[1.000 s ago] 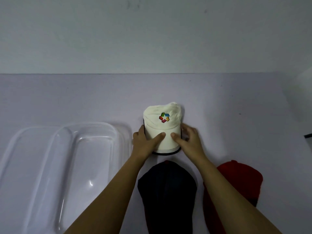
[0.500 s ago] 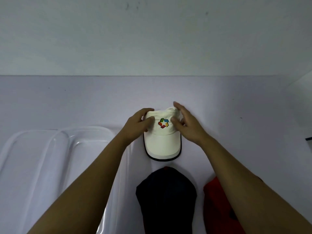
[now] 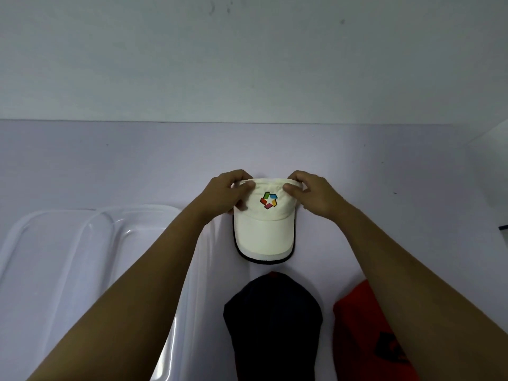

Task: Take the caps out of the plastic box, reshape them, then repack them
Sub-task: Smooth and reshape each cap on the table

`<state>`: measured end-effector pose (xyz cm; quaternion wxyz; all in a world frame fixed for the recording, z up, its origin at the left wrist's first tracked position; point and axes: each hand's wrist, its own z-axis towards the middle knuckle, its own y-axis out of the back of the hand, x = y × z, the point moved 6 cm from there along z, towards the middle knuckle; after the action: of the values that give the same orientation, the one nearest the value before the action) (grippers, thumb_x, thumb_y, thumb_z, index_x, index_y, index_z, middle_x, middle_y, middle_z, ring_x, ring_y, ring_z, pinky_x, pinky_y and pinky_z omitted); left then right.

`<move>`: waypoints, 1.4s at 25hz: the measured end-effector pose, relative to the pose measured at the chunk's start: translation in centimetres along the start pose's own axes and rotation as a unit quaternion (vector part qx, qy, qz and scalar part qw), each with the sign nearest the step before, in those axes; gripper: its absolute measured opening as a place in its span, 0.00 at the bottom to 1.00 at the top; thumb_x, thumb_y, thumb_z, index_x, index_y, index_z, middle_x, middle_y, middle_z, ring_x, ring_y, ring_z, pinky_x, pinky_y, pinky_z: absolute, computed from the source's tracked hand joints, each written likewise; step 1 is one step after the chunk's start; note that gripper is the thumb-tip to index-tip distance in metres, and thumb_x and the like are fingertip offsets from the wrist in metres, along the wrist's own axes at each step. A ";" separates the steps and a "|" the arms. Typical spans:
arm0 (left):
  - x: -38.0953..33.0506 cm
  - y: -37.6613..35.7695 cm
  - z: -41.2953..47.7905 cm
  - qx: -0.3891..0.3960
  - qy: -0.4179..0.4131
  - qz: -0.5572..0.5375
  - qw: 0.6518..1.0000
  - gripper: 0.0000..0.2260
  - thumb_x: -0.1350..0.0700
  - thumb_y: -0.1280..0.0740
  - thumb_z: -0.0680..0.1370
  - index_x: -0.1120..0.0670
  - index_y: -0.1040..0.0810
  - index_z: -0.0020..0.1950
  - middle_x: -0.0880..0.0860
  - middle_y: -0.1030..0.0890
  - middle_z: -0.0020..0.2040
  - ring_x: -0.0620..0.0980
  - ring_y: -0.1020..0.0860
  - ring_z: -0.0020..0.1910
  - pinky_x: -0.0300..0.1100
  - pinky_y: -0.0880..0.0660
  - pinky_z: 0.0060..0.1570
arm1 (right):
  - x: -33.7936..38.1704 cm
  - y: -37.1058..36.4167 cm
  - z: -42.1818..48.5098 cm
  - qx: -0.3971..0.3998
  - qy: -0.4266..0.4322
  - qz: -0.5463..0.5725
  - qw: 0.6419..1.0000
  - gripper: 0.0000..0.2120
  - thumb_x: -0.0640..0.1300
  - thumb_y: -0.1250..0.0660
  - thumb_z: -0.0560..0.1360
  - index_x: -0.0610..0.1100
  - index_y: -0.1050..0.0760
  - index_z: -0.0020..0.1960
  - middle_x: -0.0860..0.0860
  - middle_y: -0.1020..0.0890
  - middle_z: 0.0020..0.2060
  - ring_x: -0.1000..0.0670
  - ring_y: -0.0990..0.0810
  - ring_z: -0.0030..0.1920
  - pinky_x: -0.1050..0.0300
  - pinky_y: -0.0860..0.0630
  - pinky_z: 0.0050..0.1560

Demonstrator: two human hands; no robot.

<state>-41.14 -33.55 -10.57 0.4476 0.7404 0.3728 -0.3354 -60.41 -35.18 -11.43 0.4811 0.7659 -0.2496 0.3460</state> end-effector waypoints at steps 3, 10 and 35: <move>-0.6 -0.5 0.0 0.024 -0.006 -0.021 0.999 0.07 0.49 0.42 0.81 0.51 0.29 0.52 0.53 0.21 0.46 0.47 0.22 0.36 0.38 0.24 0.33 | 0.0 -0.4 -0.3 0.016 -0.029 0.033 0.999 0.12 0.50 0.43 0.80 0.42 0.26 0.49 0.48 0.21 0.45 0.49 0.24 0.46 0.56 0.28 0.44; -0.1 -1.0 -0.4 0.001 -0.009 0.044 0.999 0.11 0.50 0.45 0.82 0.56 0.31 0.57 0.54 0.23 0.50 0.47 0.23 0.37 0.39 0.23 0.33 | 0.2 -0.5 0.5 0.023 -0.023 -0.057 0.998 0.12 0.51 0.43 0.79 0.45 0.25 0.51 0.46 0.25 0.48 0.48 0.26 0.47 0.61 0.32 0.42; 3.8 -5.1 -5.0 -0.005 0.134 -0.119 0.984 0.27 0.50 0.35 0.66 0.49 0.26 0.66 0.49 0.21 0.61 0.52 0.23 0.59 0.54 0.26 0.61 | -1.8 -6.1 -6.5 -0.004 -0.122 0.256 0.959 0.37 0.36 0.27 0.69 0.50 0.40 0.72 0.58 0.30 0.62 0.56 0.32 0.63 0.56 0.31 0.61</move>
<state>-42.75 -26.44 -13.99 0.3542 0.7268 0.5167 -0.2817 -59.06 -26.69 -14.35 0.3453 0.7111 -0.4952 0.3605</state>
